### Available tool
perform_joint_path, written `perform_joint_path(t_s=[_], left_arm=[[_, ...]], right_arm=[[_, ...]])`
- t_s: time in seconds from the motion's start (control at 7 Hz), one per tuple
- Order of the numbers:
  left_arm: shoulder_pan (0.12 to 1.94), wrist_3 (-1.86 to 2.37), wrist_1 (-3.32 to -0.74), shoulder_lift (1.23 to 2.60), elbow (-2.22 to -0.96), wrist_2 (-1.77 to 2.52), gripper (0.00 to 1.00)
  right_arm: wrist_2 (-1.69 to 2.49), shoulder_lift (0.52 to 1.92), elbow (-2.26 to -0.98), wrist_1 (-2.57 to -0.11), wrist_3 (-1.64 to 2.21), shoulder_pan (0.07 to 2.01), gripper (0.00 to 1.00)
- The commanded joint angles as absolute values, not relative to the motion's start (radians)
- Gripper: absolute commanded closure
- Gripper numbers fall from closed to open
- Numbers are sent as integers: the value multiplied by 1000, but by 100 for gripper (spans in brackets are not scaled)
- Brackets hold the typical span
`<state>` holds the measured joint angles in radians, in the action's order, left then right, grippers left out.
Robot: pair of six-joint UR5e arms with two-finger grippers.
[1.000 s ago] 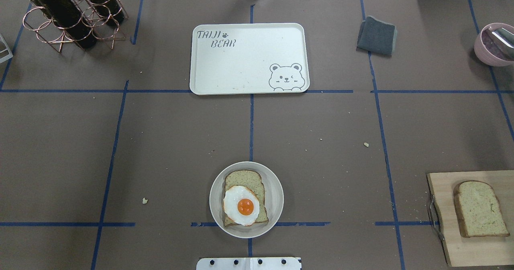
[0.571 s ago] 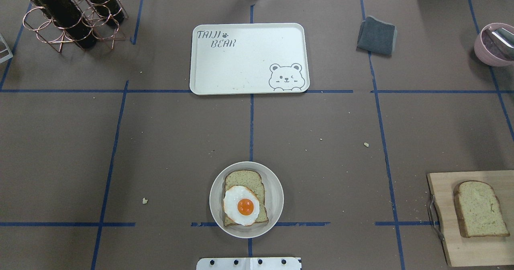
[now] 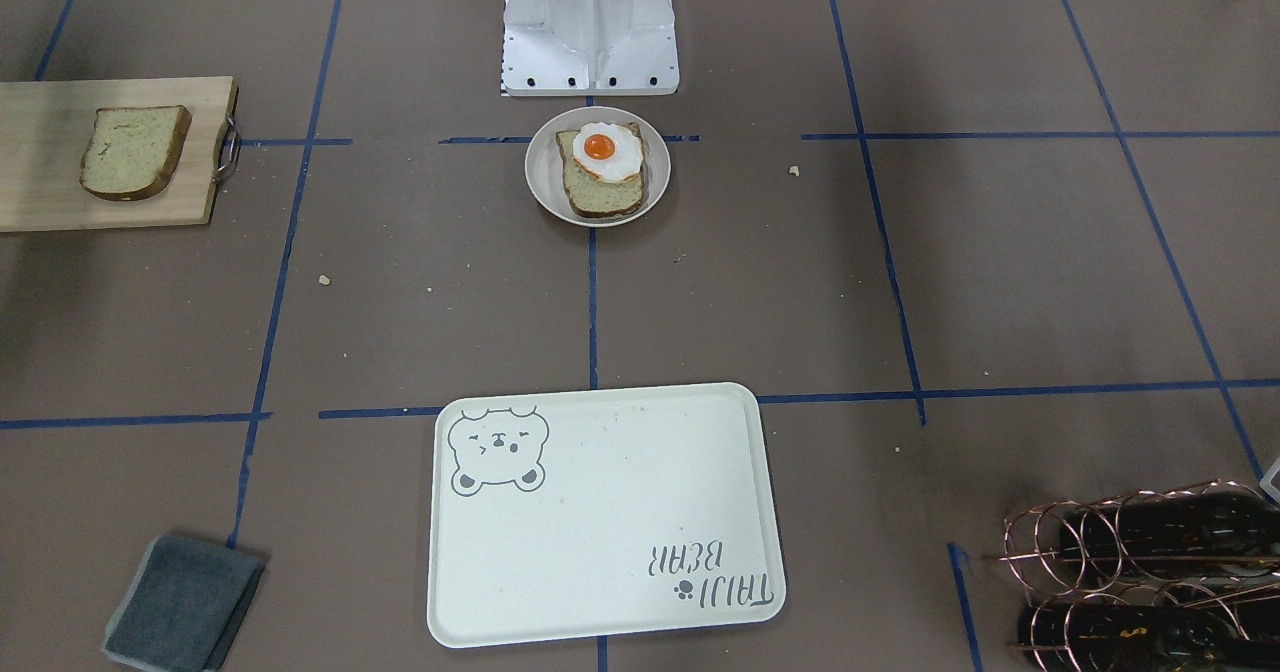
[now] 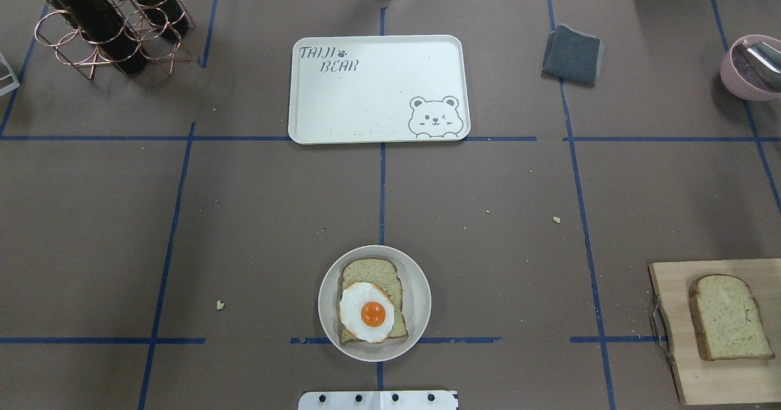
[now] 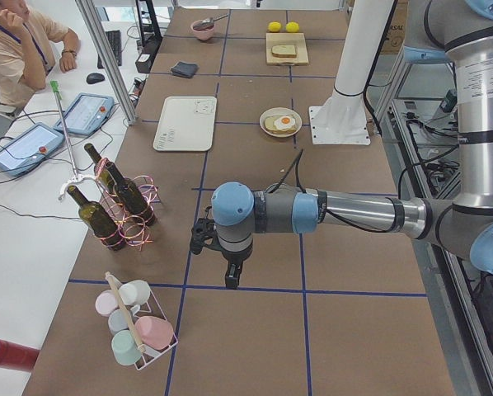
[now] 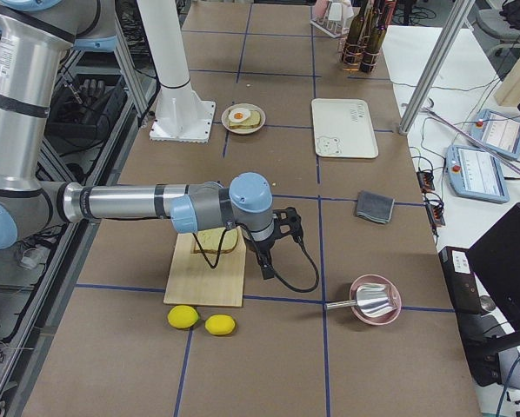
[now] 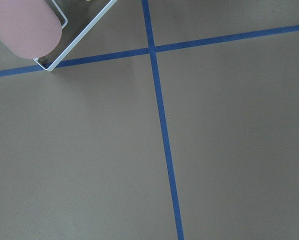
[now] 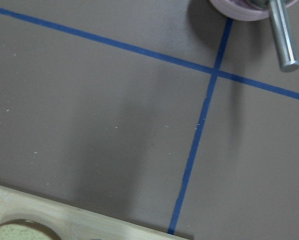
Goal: Make sandwich and place on tray
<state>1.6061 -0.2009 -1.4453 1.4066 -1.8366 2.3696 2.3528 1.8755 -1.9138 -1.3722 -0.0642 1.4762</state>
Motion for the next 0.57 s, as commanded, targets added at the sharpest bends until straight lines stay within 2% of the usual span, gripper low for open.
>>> perform_joint_path(t_s=[0.0,0.29,0.43], left_arm=[[1606,-201,-1447,1407,-1838,2370,0],[1606,-201,-1445,1407,-1838,2370,0],[1606,-201,-1445,1407,-1836,2370,0]], right_arm=[[2378,1984,-1913,-1164,69,1376,0],[2372,2096,-1864,-749,486,1209,0],[2361,2111,-1777,-510,672,1130,3]])
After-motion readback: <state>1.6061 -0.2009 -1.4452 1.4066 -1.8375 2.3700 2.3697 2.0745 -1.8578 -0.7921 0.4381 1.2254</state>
